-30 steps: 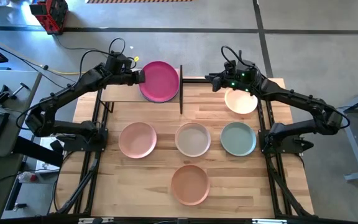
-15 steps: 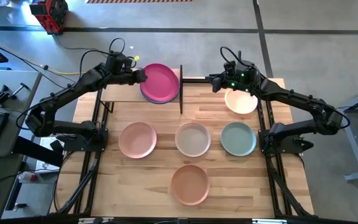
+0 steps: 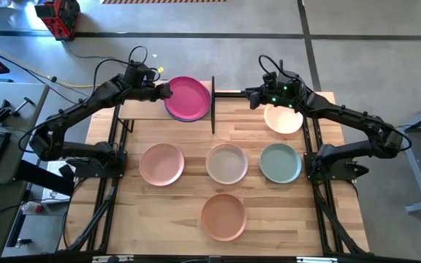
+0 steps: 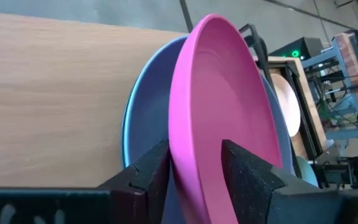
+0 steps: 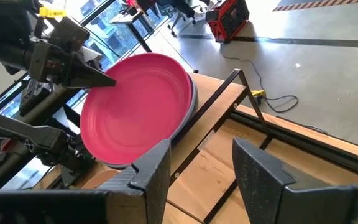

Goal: Place and stack plates onto a shelf
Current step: Stack the pink plate on top of the blue plate on the shelf

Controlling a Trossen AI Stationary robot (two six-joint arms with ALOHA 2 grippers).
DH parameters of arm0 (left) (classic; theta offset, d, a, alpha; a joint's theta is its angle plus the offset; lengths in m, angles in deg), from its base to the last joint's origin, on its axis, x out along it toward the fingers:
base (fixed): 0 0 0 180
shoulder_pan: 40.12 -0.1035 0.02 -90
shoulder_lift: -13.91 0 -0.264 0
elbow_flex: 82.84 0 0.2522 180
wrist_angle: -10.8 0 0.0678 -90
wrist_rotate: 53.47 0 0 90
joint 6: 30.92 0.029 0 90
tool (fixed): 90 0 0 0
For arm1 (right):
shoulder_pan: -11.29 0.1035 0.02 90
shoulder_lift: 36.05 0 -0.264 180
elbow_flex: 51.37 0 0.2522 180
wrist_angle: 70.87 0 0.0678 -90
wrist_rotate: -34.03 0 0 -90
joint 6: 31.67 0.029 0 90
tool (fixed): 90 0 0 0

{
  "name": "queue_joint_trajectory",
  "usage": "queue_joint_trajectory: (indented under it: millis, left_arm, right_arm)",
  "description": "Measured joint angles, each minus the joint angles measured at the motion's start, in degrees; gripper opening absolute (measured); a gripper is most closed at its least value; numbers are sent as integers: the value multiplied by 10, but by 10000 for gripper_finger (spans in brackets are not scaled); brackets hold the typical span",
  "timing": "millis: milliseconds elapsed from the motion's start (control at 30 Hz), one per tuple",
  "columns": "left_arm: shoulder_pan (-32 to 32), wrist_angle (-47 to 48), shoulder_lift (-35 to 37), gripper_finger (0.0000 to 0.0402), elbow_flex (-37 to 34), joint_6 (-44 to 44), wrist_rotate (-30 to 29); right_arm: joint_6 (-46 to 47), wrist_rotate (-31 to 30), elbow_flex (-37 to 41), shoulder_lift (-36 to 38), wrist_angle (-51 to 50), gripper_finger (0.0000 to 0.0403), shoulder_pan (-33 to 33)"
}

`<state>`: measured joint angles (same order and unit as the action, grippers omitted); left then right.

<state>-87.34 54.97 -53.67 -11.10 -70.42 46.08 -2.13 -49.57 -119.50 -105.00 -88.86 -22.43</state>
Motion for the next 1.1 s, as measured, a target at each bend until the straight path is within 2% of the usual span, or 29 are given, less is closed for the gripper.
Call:
queue_joint_trajectory:
  millis: [400,733,1100]
  left_arm:
    - [-16,26,13,131,49,18,-5]
    - [-15,127,13,131,49,38,-7]
    - [-2,132,12,131,46,37,-25]
  right_arm:
    - [0,2,0,0,0,154,0]
    - [0,3,0,0,-1,154,0]
    - [0,3,0,0,-1,154,0]
